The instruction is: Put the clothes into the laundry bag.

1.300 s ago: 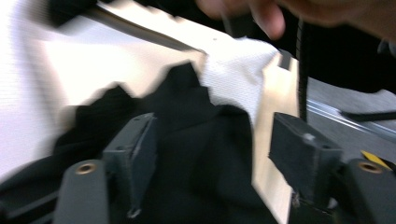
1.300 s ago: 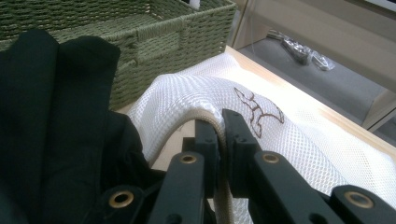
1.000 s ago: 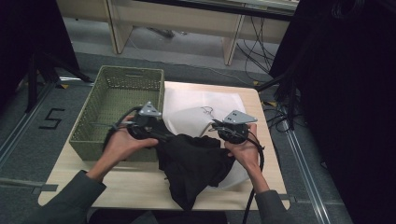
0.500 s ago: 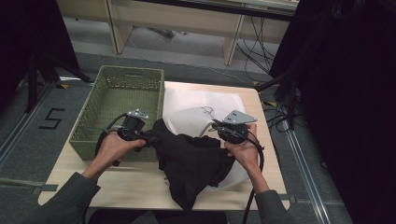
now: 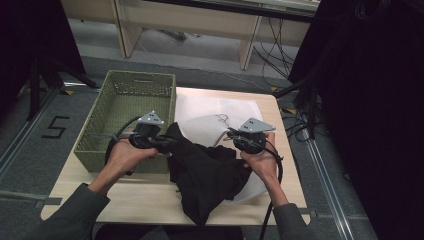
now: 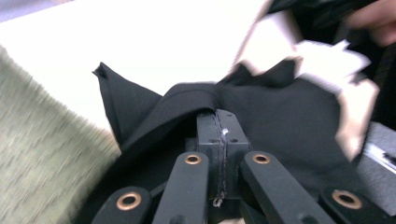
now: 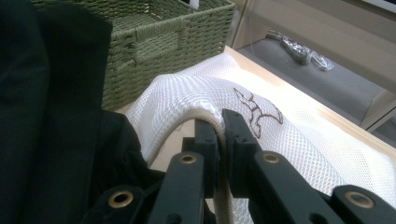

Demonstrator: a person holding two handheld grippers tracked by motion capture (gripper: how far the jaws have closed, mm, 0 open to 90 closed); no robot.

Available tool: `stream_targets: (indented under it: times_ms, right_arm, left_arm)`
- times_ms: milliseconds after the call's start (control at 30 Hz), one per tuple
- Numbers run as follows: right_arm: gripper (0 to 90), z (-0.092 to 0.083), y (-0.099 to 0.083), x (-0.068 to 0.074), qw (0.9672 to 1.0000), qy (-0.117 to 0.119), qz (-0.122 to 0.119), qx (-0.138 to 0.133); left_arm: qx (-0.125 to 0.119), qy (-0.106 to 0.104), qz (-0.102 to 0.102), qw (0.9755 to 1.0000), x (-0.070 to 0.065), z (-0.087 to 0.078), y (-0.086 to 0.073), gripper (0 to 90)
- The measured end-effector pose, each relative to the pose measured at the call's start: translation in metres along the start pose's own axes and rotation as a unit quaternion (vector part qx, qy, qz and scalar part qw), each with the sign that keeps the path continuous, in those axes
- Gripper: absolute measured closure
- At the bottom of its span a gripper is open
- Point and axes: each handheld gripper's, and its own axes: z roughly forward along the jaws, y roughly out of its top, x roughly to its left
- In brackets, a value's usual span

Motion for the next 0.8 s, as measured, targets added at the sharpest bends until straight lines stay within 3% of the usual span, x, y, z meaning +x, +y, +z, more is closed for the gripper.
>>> stream_targets:
  times_ms: [100,200,267,400,533,600,667,700,767,800]
  right_arm:
    - [85.8,0.000,0.000,0.001,1.0000,0.002,0.003,0.002]
    - [85.9,0.000,0.000,0.001,1.0000,-0.003,0.006,-0.005]
    - [85.9,0.000,0.000,0.000,0.9999,-0.006,0.002,-0.010]
    - [86.0,-0.003,0.001,0.000,1.0000,0.001,0.008,-0.001]
    - [86.0,-0.002,0.002,-0.001,0.9999,0.001,-0.005,-0.011]
    - [86.0,-0.001,0.002,0.001,0.9999,-0.001,-0.002,-0.013]
    - [86.0,-0.002,0.002,0.002,0.9999,0.010,0.003,-0.002]
    - [86.0,-0.002,0.002,0.003,0.9999,0.013,0.004,-0.001]
    - [86.0,-0.002,0.001,0.003,0.9999,0.013,-0.001,-0.005]
    - [86.0,-0.002,0.001,0.002,0.9999,0.011,-0.003,-0.008]
  left_arm:
    - [-0.017,-0.048,0.023,0.9984,-0.030,0.004,0.014,89.4]
    - [-0.013,-0.090,0.042,0.9950,-0.060,0.022,0.019,89.4]
    - [0.006,-0.119,0.050,0.9916,-0.075,0.042,0.016,89.4]
    - [0.037,-0.139,0.043,0.9887,-0.088,0.095,0.001,89.3]
    - [0.072,-0.136,0.026,0.9877,-0.087,0.144,-0.014,89.2]
    - [0.073,-0.117,0.028,0.9901,-0.089,0.158,-0.017,89.1]
    - [0.061,-0.093,0.040,0.9930,-0.086,0.163,-0.015,89.0]
    - [0.056,-0.091,0.038,0.9935,-0.084,0.163,-0.012,88.7]
    - [0.045,-0.082,0.026,0.9953,-0.079,0.161,-0.009,86.3]
    - [0.038,-0.092,0.012,0.9949,-0.077,0.157,-0.008,82.3]
